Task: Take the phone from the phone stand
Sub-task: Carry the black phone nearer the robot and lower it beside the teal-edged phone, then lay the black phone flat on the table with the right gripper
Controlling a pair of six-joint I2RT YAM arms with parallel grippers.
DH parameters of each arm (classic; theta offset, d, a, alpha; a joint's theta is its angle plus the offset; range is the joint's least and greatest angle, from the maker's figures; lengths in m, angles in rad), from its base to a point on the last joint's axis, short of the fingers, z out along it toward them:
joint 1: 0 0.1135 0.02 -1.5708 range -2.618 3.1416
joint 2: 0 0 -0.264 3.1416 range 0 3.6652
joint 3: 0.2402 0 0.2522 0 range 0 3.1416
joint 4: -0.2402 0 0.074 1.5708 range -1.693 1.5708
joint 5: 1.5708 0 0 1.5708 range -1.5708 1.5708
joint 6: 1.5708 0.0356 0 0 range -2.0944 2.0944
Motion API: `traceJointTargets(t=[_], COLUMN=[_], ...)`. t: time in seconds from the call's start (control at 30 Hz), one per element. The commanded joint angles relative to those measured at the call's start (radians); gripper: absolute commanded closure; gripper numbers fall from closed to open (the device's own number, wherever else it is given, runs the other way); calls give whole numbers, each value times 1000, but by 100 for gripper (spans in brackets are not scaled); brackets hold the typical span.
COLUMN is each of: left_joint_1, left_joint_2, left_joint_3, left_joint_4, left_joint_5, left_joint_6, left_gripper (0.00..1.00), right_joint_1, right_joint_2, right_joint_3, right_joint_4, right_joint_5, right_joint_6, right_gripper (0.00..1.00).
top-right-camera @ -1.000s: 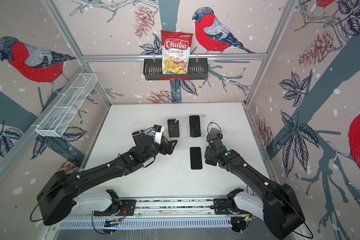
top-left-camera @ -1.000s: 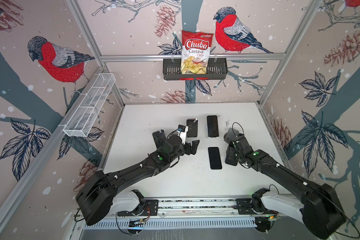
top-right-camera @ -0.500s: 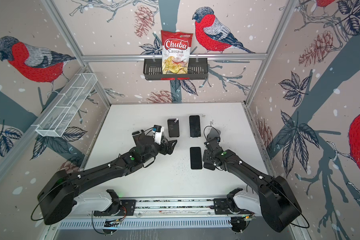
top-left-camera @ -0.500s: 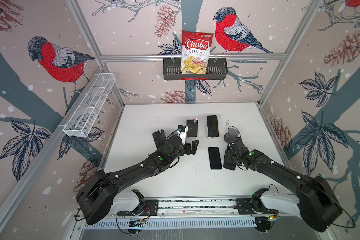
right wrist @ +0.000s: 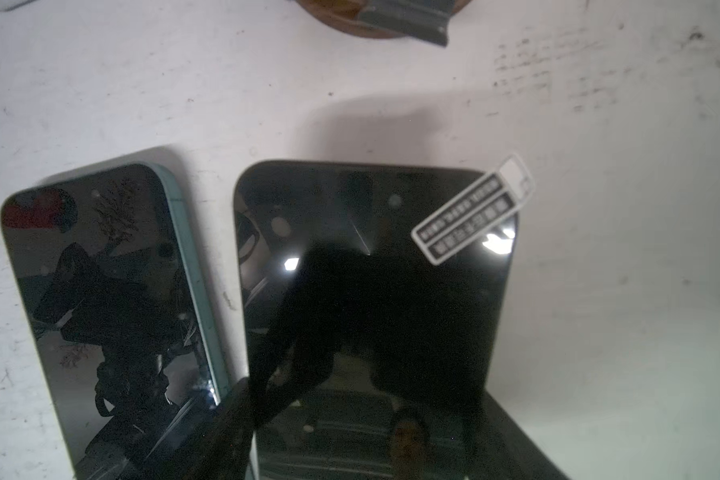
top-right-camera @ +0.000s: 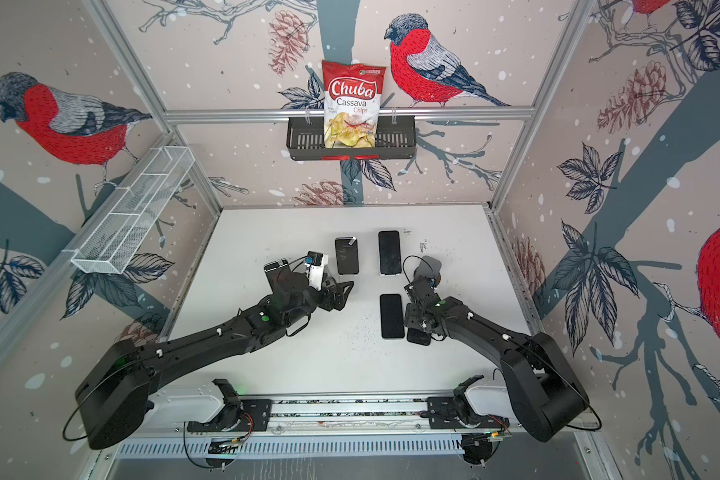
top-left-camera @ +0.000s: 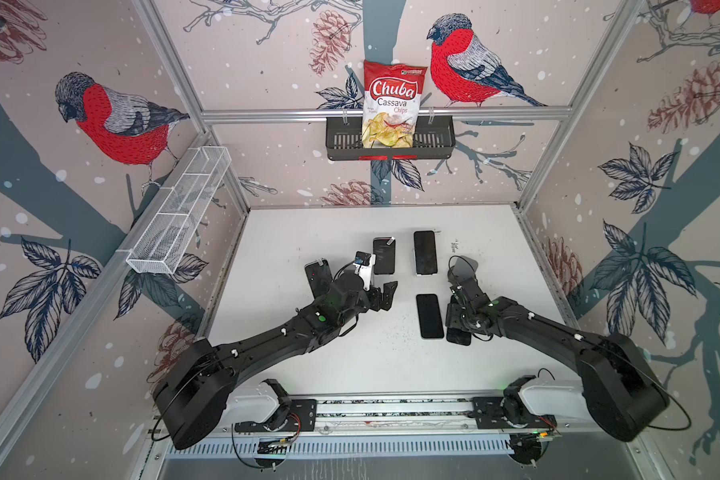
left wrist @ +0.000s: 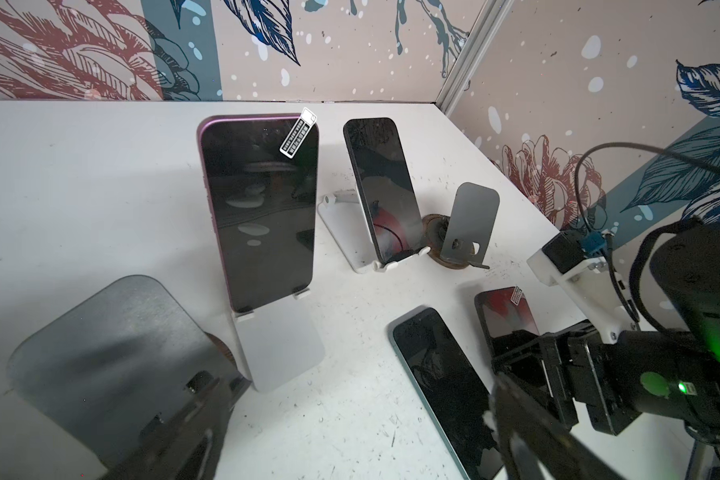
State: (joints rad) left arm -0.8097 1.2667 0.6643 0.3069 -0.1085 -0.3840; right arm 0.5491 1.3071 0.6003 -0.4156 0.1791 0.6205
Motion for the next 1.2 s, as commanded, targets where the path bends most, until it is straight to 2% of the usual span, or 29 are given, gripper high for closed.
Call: traceJointTargets(t=[0.0,0.47,1.17], left_joint_1=[0,-1,0], left_joint_2=[-4,-4,17], left_joint_3=[-2,-5,9], left_joint_4=[37,38,39], left_joint_5=[-6,-11,-8], left_joint_6=[13,10,16], left_gripper=[3,3,3], right_joint_1=[-2,-41,-51], right_joint_2=[17,73,151], right_joint_3=[13,18,30], right_joint_4=[28,72,91], right_joint_5=[-6,-59,-56], right_joint_6=[-37,-101,-122], right_gripper=[30,28,23])
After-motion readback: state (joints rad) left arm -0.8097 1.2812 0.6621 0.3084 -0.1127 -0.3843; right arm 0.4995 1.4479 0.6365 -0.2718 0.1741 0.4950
